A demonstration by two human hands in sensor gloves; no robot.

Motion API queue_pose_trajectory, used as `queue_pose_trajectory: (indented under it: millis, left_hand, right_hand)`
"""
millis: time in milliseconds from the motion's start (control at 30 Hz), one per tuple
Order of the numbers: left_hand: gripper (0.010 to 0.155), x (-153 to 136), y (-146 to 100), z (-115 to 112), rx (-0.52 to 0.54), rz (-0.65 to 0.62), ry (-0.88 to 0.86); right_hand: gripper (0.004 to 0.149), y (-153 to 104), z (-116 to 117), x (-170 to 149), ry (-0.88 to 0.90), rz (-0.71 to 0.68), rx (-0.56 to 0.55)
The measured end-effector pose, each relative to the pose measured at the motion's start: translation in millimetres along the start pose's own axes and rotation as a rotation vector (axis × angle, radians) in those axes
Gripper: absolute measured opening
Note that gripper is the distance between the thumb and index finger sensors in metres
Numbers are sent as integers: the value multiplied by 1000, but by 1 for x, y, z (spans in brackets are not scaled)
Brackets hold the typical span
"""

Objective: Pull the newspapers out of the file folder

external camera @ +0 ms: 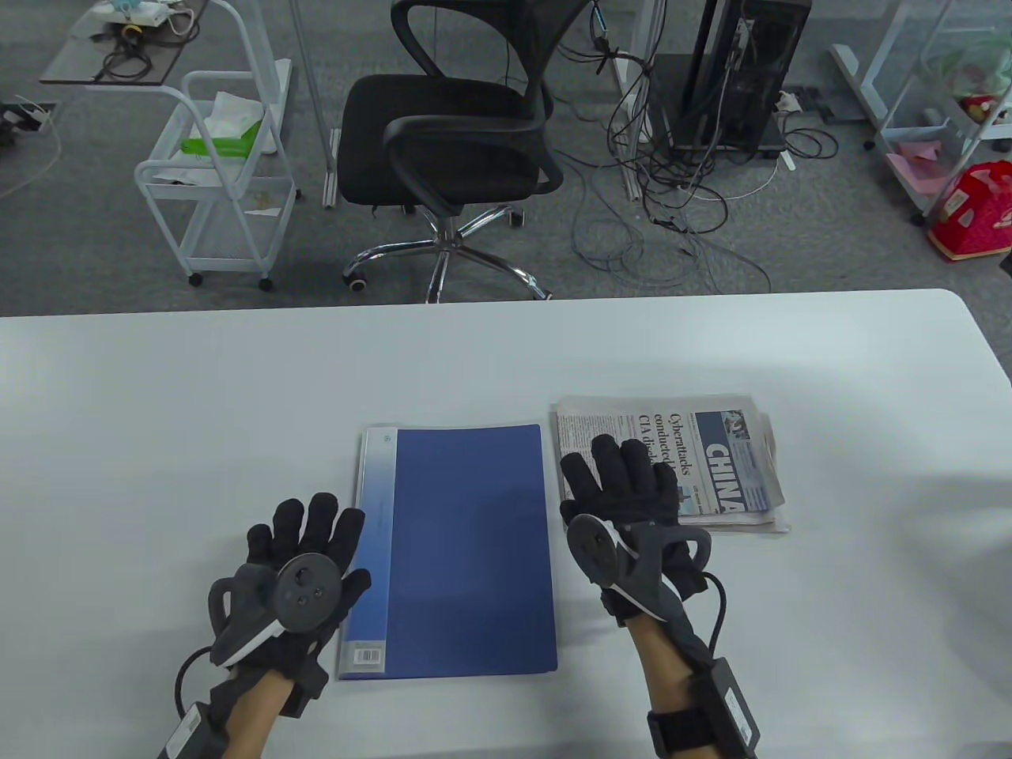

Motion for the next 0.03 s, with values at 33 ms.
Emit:
queue_pose_trajectory:
  millis: [33]
  left_hand:
    - [72, 0, 0, 0, -2, 1, -1]
  right_hand:
    - [57, 0, 1, 0, -1, 0, 4]
Point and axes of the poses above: the tracker on the back of each hand, its own x axis roughly to the thumb side, its own y axis roughly from the wrist to the fingertips, z = x × y, the point moved 3 cm from there along y, roughly from the wrist to the fingertips, and after that the axes turned 1 degree about -z, right-handed, at the moved point
